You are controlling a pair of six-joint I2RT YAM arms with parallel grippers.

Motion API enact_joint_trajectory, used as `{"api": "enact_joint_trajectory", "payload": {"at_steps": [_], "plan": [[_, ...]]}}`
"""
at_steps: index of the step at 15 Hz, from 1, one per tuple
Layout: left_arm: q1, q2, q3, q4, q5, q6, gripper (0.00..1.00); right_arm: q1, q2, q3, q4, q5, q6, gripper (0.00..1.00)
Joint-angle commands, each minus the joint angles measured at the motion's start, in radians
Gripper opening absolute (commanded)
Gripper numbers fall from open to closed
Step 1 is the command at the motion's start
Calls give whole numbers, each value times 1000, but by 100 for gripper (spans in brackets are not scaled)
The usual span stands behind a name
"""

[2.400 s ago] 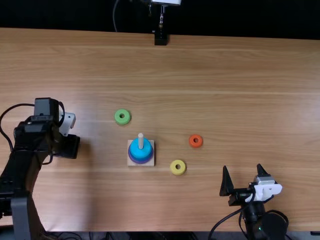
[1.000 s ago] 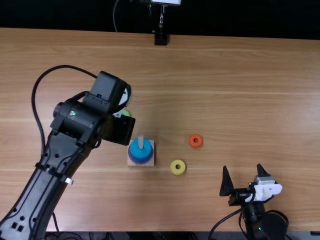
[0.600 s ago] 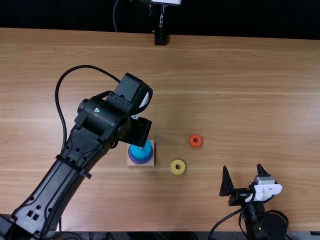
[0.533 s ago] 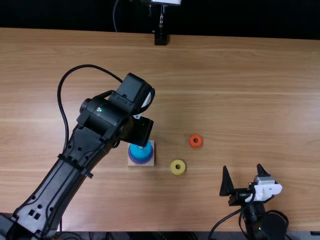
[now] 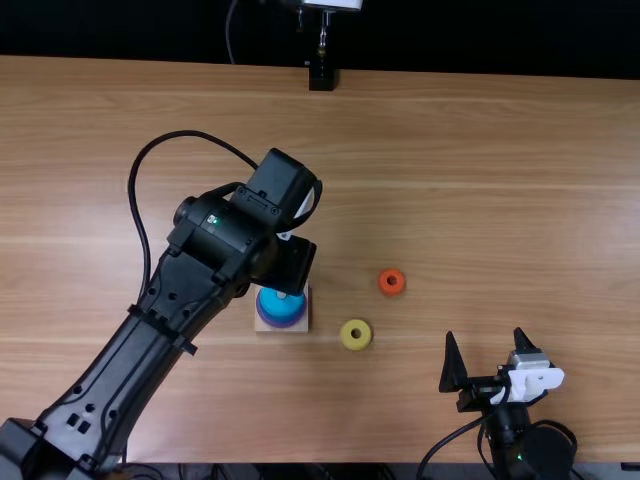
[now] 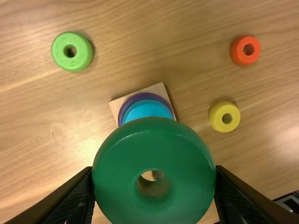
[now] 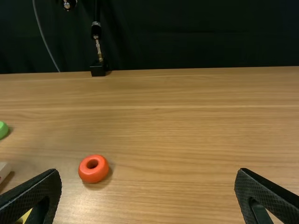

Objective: Build the Hanoi tower: stack the rings onto the peg from bottom to top in this color order: purple, dark blue, light blue, dark green, light green, yellow, orange.

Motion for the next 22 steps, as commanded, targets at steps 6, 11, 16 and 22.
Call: {"api": "enact_joint_trajectory", "payload": {"at_steps": [6,11,16,22], "plan": [[-21,9,26,-1,5,-27,0,-8,-12,-49,-72,-5,-3,100],[-35,4,-12,-3,3,-82,0,-8,-12,-49,-72,-5,-5,100],[-32,1,-77,-1,5,-80,0,-8,-12,-49,-72,-5,-5,100],[-18,-1,-107,1,16,-80,100,-8,-12,-49,-72,-5,-5,100]]}}
